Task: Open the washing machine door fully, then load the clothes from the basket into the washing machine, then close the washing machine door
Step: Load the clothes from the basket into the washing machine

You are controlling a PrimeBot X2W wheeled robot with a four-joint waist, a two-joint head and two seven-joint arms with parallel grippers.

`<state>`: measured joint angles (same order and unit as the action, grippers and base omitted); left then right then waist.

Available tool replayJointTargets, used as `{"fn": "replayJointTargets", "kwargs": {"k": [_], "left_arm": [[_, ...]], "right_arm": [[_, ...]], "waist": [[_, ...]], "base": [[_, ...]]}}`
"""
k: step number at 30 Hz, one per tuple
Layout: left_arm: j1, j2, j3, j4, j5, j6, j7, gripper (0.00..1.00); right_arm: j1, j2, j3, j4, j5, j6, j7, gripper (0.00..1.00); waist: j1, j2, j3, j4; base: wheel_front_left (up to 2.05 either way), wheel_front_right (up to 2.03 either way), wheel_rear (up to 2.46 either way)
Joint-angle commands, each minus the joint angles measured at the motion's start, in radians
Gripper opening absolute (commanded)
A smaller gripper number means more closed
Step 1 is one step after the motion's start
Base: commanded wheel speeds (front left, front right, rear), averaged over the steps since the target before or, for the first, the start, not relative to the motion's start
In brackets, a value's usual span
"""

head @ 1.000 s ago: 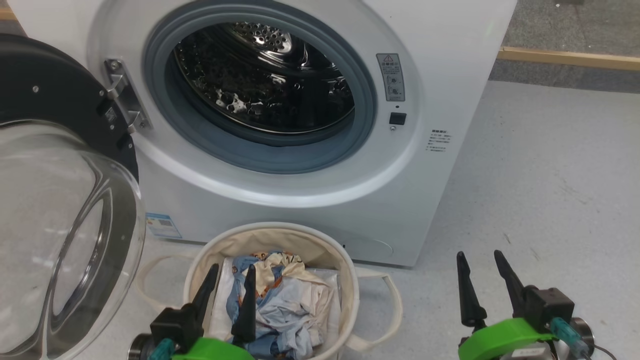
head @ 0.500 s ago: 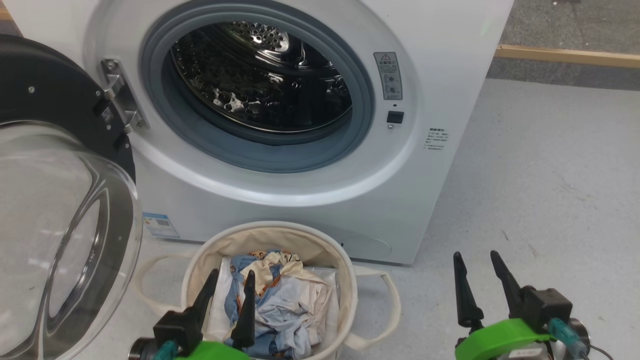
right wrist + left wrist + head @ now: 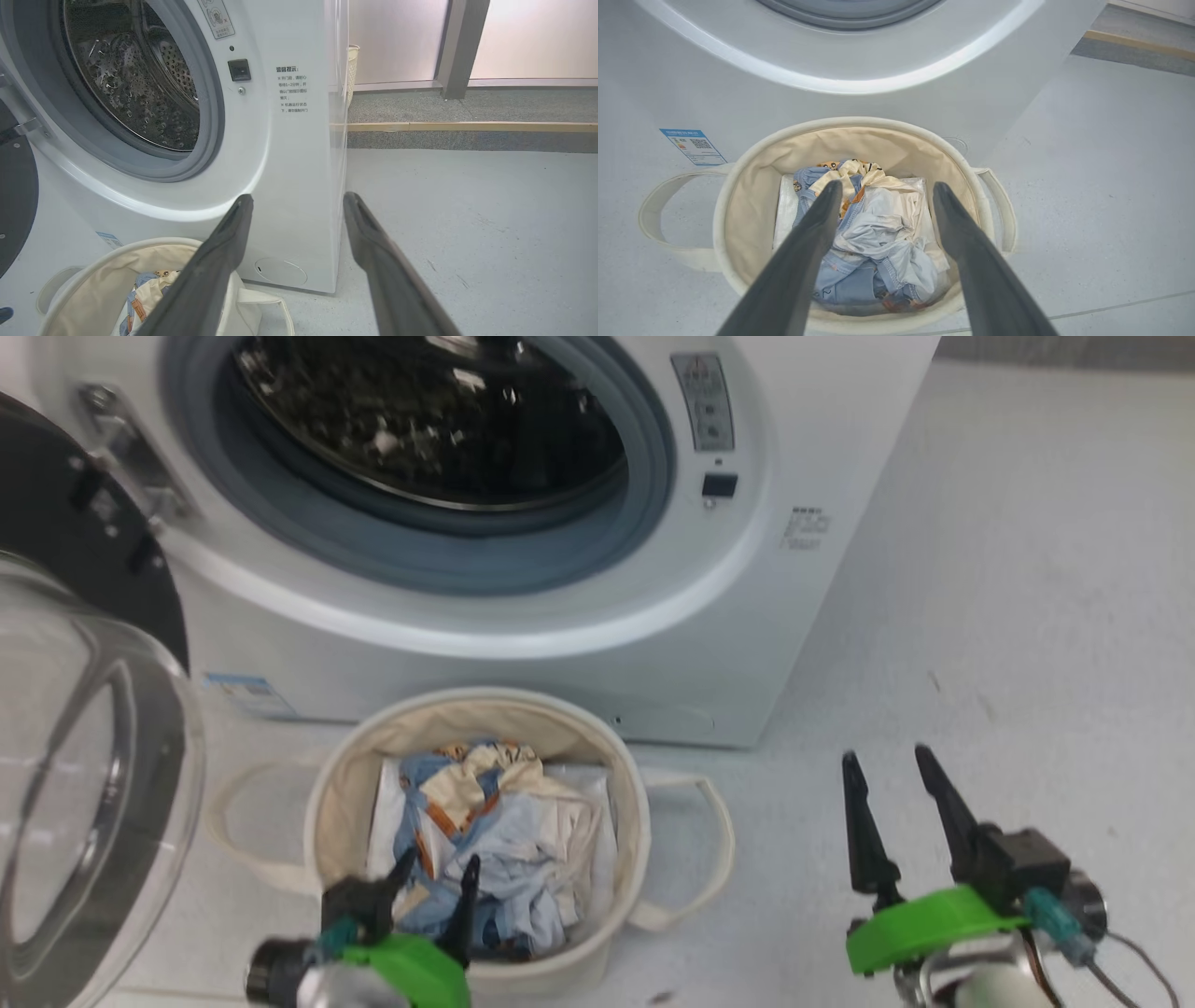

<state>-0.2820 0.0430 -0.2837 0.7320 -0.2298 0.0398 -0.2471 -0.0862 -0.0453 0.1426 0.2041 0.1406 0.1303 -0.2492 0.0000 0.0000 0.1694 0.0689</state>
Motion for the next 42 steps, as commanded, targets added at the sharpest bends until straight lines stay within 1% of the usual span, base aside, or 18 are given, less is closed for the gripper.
{"fn": "replayJointTargets", "kwargs": {"k": [1, 2, 5, 10, 14, 19, 22, 24, 25, 30, 33, 39, 41, 42], "left_arm": [[-0.073, 0.007, 0.023, 0.006, 0.009, -0.004, -0.009, 1.00], [-0.133, 0.007, 0.013, 0.090, 0.004, -0.017, -0.010, 1.00], [-0.223, 0.007, 0.004, 0.212, -0.028, -0.050, -0.005, 1.00], [-0.388, 0.007, -0.009, 0.380, -0.033, -0.080, 0.012, 1.00], [-0.492, 0.007, -0.040, 0.480, -0.014, -0.099, 0.042, 1.00], [-0.566, 0.013, -0.054, 0.530, -0.018, -0.124, 0.083, 1.00], [-0.596, 0.021, -0.043, 0.543, -0.030, -0.099, 0.092, 1.00], [-0.610, 0.023, -0.045, 0.548, -0.031, -0.090, 0.116, 1.00], [-0.619, 0.025, -0.047, 0.550, -0.030, -0.086, 0.125, 1.00], [-0.655, 0.036, -0.081, 0.555, 0.001, -0.057, 0.149, 1.00], [-0.687, 0.042, -0.102, 0.557, 0.022, -0.021, 0.169, 1.00], [-0.743, 0.049, -0.115, 0.558, 0.038, 0.081, 0.207, 1.00], [-0.758, 0.047, -0.114, 0.558, 0.035, 0.102, 0.203, 1.00], [-0.764, 0.045, -0.105, 0.558, 0.024, 0.104, 0.196, 1.00]], "right_arm": [[-0.039, -0.005, 0.021, -0.036, -0.011, 0.000, -0.013, 1.00], [-0.052, -0.005, 0.017, -0.041, -0.023, 0.000, -0.013, 1.00], [-0.074, -0.005, 0.004, -0.057, -0.041, 0.000, -0.013, 1.00], [-0.112, -0.005, -0.011, -0.099, -0.078, 0.000, -0.013, 1.00], [-0.147, -0.005, -0.020, -0.126, -0.107, 0.000, -0.013, 1.00], [-0.181, -0.005, -0.035, -0.160, -0.106, 0.000, -0.013, 1.00], [-0.189, -0.005, -0.039, -0.166, -0.091, 0.000, -0.013, 1.00], [-0.190, -0.005, -0.032, -0.163, -0.028, 0.000, -0.013, 1.00], [-0.193, -0.005, -0.028, -0.162, -0.018, 0.000, -0.013, 1.00], [-0.209, -0.005, -0.028, -0.168, -0.036, 0.000, -0.013, 1.00], [-0.212, -0.005, -0.040, -0.182, -0.058, 0.000, -0.013, 1.00], [-0.208, -0.005, -0.054, -0.208, -0.084, 0.000, -0.013, 1.00], [-0.208, -0.005, -0.056, -0.217, -0.083, 0.000, -0.013, 1.00], [-0.209, -0.005, -0.058, -0.223, -0.080, 0.000, -0.013, 1.00]], "waist": [[0.0000, 0.0000, 0.059, -0.022], [0.0000, 0.0000, 0.100, -0.030], [0.0000, 0.0000, 0.166, -0.045], [0.0000, 0.0000, 0.294, -0.063], [0.0000, 0.0000, 0.390, -0.077], [0.0000, 0.0000, 0.477, -0.102], [0.0000, 0.0000, 0.510, -0.114], [0.0000, 0.0000, 0.527, -0.120], [0.0000, 0.0000, 0.536, -0.123], [0.0000, 0.0000, 0.576, -0.134], [0.0000, 0.0000, 0.608, -0.134], [0.0000, 0.0000, 0.669, -0.133], [0.0000, 0.0000, 0.687, -0.135], [0.0000, 0.0000, 0.696, -0.137]], "base": [[0.00, 0.00, 0.00], [0.00, 0.00, 0.00], [0.00, 0.00, 0.00], [0.00, 0.00, 0.00], [0.00, 0.00, 0.00], [0.00, 0.00, 0.00], [0.00, 0.00, 0.00], [0.00, 0.00, 0.00], [0.00, 0.00, 0.00], [0.00, 0.00, 0.00], [0.00, 0.00, 0.00], [0.00, 0.00, 0.00], [0.00, 0.00, 0.00], [0.00, 0.00, 0.00]]}}
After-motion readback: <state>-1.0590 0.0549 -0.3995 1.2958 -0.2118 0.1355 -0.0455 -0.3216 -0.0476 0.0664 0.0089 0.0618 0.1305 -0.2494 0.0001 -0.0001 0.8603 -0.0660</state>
